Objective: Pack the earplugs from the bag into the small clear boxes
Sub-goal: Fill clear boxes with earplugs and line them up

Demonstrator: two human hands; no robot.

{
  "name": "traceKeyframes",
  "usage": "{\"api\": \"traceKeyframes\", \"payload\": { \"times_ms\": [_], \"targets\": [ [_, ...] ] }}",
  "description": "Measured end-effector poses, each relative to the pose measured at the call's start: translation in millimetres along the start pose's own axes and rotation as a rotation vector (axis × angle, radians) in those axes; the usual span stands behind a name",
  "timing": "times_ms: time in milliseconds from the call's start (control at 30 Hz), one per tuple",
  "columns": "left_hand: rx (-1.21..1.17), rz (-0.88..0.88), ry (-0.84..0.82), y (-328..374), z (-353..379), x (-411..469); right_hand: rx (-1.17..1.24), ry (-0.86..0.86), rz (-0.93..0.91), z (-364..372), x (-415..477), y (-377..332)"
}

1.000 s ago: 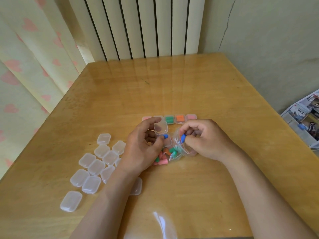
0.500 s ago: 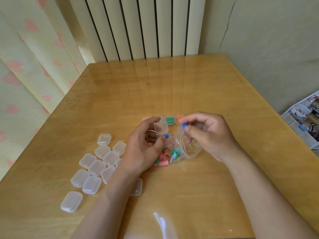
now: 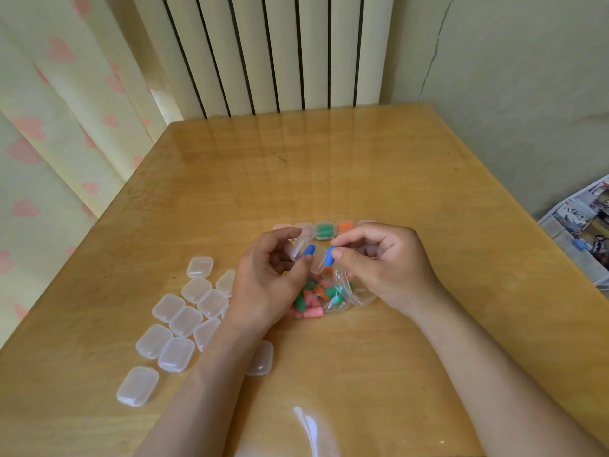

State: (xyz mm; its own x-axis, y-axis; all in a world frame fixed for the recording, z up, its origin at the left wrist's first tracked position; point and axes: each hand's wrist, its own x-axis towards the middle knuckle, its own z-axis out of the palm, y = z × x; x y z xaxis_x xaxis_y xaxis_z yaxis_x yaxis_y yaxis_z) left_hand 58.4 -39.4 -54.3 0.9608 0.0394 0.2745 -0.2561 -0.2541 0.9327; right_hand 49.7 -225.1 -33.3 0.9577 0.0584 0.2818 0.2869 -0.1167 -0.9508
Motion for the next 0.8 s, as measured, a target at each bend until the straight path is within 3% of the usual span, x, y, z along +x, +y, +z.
{"api": "traceKeyframes", "payload": {
  "times_ms": [267, 800],
  "targets": [
    [-0.160, -0.086, -0.017, 10.5, -3.6, -0.7, -0.103, 0.072, -0.055, 10.1, -0.6, 4.8],
    [-0.139, -0.093, -0.008, 7.5, -4.6, 0.9, -0.217, 0.097, -0.053, 18.3, -3.4, 12.5]
  ]
}}
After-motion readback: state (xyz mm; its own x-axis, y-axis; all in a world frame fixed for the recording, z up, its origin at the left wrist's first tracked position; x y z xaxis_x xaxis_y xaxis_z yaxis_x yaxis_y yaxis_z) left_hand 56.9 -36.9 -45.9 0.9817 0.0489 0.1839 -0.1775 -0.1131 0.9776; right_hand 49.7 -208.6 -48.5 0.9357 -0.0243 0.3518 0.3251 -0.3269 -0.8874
